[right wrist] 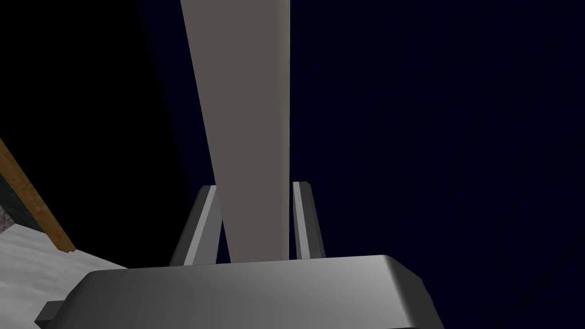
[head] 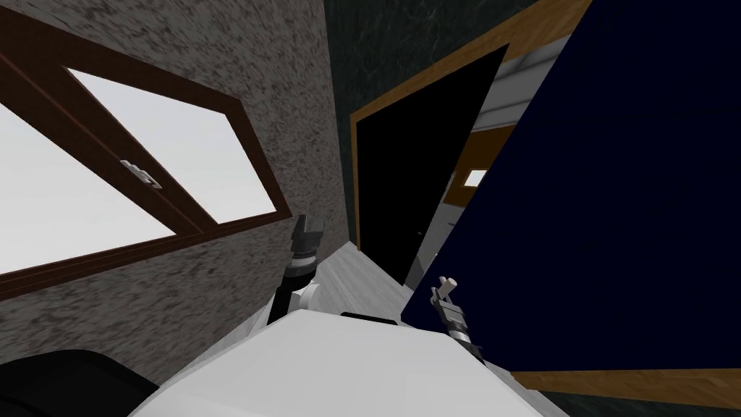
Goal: Pull the door open
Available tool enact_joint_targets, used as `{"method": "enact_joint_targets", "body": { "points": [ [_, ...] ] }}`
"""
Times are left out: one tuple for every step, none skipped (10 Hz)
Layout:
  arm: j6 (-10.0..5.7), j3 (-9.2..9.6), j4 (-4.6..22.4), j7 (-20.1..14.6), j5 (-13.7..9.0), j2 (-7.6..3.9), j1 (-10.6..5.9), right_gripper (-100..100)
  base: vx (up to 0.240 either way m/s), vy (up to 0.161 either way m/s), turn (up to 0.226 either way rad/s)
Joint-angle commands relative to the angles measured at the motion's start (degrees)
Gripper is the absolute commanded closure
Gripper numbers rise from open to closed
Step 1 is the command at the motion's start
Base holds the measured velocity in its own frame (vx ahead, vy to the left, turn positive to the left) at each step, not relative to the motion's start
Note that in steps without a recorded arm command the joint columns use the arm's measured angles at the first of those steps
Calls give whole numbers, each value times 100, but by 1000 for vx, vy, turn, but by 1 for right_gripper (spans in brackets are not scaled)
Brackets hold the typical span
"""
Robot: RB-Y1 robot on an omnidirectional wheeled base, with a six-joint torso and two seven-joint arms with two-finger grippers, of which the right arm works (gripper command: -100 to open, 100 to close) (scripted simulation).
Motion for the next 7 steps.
{"method": "enact_joint_targets", "body": {
  "points": [
    [-114, 146, -42, -162, 81, -117, 52, 100, -230, -75, 163],
    [-64, 96, 4, -101, 51, -66, 3, 100, -102, -31, 57],
    [-185, 210, 26, -228, 122, -138, 61, 100, -168, -22, 146],
    [-249, 253, 36, -284, 152, -183, 90, 100, -240, -70, 163],
    [-319, 300, 47, -346, 185, -233, 122, 100, -234, -65, 131],
    [-429, 374, 64, -444, 236, -311, 172, 100, -239, -44, 141],
    [-500, 422, 75, -507, 270, -362, 205, 100, -240, -12, 140]
  ]
}}
